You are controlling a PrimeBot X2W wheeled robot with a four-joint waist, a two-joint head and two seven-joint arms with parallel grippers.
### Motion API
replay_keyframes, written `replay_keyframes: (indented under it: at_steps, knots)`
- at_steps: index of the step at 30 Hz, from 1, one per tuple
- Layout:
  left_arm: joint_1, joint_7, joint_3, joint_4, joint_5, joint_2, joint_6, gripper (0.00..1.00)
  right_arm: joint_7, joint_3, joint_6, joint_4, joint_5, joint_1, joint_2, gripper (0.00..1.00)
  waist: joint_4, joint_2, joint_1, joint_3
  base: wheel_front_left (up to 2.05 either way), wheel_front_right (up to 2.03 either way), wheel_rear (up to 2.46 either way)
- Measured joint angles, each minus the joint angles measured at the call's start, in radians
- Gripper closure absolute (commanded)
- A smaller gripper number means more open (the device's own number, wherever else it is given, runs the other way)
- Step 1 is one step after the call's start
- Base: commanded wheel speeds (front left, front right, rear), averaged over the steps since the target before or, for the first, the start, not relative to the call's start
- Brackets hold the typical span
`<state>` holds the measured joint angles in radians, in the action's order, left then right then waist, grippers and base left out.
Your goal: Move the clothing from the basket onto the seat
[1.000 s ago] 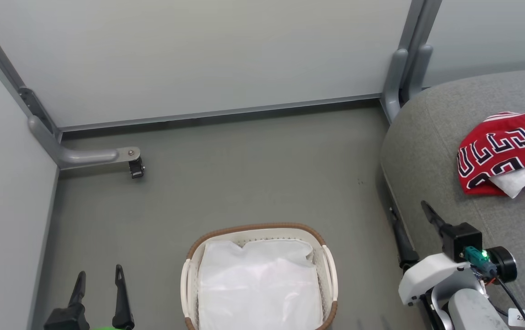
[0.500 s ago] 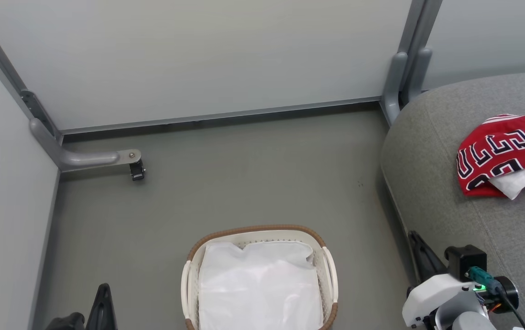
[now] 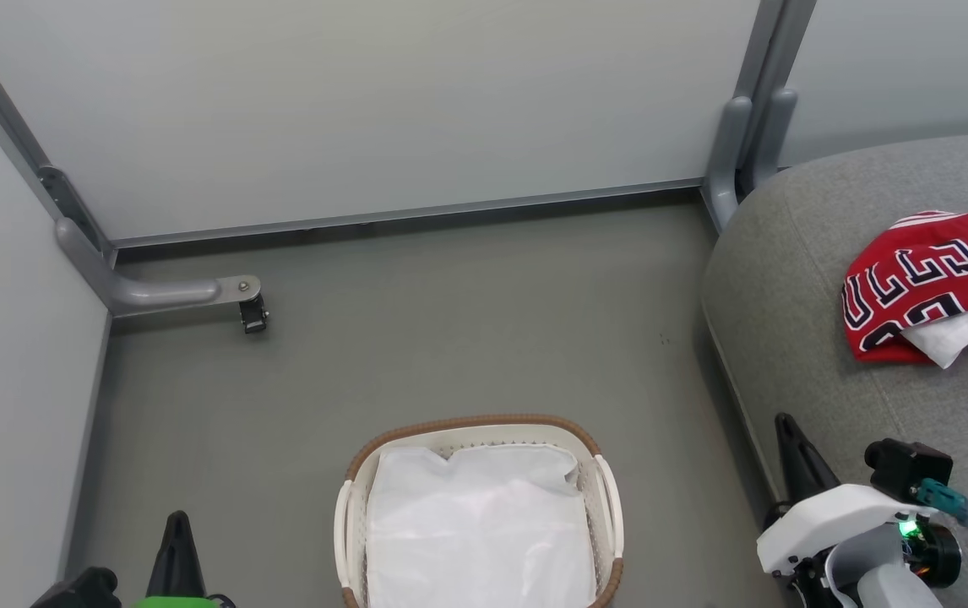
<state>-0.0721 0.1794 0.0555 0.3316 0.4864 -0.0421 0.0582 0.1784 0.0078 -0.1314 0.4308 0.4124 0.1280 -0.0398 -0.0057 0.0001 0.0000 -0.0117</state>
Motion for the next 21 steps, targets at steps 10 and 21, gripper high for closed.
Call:
replay_keyframes:
  at_steps: [10,21]
  knots:
    - [0.023,-0.039,0.007,-0.010,0.155,0.000,0.011,1.00,-0.039,-0.017,0.000,-0.027,0.169,-0.001,0.000,1.00,0.001,0.0000,0.0000,0.001,0.00,0.00,0.00]
    - [0.048,-0.086,0.014,-0.027,0.328,0.000,0.021,1.00,-0.083,-0.034,0.000,-0.054,0.350,-0.004,-0.001,1.00,0.001,0.0000,0.0000,0.002,0.00,0.00,0.00]
